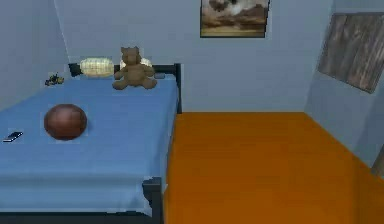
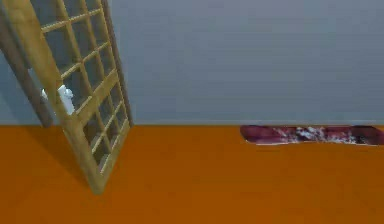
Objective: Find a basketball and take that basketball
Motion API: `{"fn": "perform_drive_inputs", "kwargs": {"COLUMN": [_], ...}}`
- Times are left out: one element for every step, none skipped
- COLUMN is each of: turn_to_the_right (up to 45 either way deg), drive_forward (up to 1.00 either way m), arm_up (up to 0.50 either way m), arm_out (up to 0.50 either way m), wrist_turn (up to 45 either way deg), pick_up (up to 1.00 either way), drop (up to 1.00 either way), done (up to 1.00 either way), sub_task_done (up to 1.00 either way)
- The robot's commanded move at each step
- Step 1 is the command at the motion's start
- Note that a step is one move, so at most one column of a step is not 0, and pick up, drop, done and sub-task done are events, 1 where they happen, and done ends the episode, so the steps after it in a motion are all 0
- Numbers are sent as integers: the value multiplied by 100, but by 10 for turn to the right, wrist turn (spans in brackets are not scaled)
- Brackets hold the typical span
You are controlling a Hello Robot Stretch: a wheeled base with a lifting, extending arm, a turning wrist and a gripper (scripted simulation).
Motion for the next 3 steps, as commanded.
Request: {"fn": "perform_drive_inputs", "kwargs": {"turn_to_the_right": [-210,0,-450], "drive_forward": [0,30,0], "arm_up": [0,0,0], "arm_out": [0,0,0], "wrist_turn": [0,0,0], "pick_up": [0,0,0], "drop": [0,0,0], "done": [0,0,0], "sub_task_done": [0,0,0]}}
